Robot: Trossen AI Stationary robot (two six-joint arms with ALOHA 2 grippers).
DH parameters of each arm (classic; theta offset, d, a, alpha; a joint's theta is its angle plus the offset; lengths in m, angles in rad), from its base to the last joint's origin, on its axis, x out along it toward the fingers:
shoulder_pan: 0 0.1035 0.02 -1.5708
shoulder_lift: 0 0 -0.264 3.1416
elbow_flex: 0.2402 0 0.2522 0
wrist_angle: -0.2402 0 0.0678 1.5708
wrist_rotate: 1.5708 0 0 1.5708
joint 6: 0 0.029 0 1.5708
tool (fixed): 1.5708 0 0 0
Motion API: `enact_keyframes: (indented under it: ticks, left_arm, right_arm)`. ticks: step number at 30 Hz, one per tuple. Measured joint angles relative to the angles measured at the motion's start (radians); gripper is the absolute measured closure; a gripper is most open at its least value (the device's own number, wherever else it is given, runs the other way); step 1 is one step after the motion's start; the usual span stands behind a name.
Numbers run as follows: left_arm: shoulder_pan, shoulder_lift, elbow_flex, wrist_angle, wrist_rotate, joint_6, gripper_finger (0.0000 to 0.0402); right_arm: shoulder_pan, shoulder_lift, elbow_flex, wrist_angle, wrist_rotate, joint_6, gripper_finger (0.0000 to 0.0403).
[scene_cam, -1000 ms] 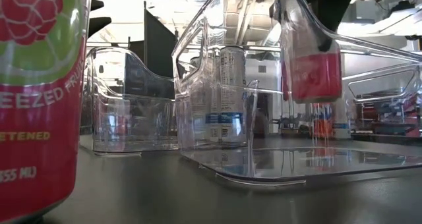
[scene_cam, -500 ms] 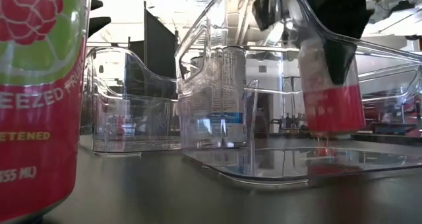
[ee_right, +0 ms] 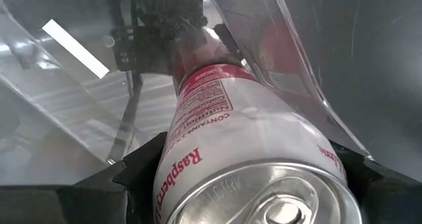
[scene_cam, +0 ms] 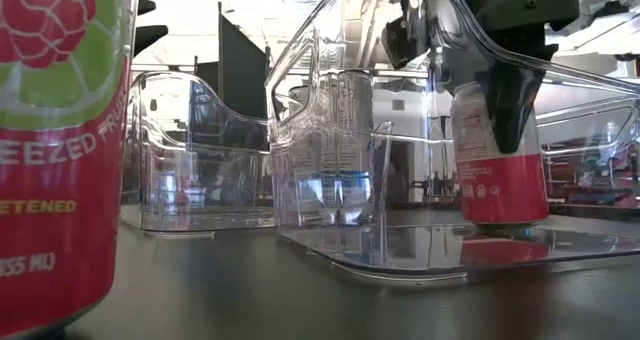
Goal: Sort soda cans
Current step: Put the bottom right pink soda can in the bottom transparent bin
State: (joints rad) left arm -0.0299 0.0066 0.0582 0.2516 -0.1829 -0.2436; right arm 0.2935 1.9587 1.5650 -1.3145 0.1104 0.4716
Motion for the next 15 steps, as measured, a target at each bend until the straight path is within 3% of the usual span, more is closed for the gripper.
enact_keyframes:
  ticks: [4, 11, 15]
  left_arm:
    - [0.000, 0.000, 0.000, -0.002, 0.000, 0.000, 0.0233]
    - [0.000, 0.000, 0.000, -0.008, 0.002, 0.000, 0.0233]
    - [0.000, 0.000, 0.000, -0.009, 0.003, 0.000, 0.0233]
  right_arm:
    - [-0.001, 0.001, -0.001, 0.010, 0.000, 0.001, 0.0088]
    - [0.010, 0.004, -0.006, 0.009, -0.001, 0.011, 0.0017]
    - [0.013, -0.007, -0.005, 0.007, 0.003, 0.014, 0.0014]
